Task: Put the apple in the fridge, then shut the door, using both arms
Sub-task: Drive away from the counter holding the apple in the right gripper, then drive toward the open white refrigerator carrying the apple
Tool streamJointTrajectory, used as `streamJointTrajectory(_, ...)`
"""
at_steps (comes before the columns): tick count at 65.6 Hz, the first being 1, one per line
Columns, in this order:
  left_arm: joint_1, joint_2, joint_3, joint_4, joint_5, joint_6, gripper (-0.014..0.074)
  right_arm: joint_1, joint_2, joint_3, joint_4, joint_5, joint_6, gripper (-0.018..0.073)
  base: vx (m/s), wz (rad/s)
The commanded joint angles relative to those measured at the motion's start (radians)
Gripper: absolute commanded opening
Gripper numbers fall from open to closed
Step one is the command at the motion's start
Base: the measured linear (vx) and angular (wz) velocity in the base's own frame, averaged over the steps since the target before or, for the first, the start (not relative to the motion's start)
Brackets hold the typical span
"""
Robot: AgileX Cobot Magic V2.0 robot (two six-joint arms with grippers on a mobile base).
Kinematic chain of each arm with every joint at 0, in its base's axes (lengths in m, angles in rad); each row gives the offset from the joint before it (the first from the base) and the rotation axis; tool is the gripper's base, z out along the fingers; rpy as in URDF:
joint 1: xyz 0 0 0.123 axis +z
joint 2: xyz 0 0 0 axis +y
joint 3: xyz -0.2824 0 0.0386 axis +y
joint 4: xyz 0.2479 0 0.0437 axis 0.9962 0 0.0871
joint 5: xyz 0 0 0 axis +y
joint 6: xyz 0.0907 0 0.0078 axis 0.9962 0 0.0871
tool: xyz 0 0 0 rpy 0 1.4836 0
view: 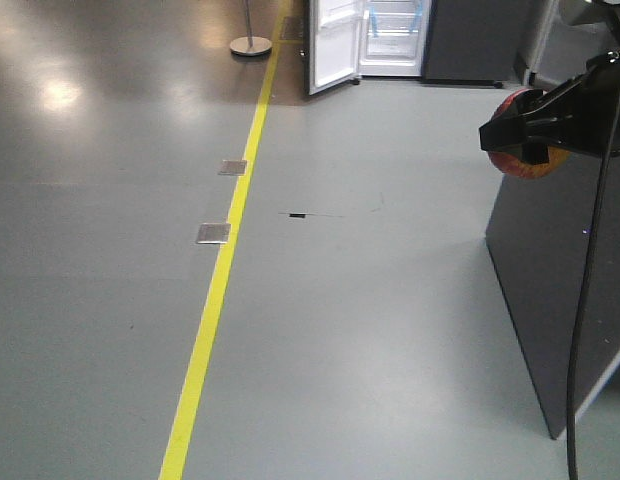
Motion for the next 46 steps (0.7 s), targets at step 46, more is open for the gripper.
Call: streamJointTrajectory(46,0.0,-0.016,0.015,-0.004,-0.069,-0.002,-0.0008,-0.006,-0.035,-0.03,0.027,-0.059,-0.011,0.0115,0.18,0.09)
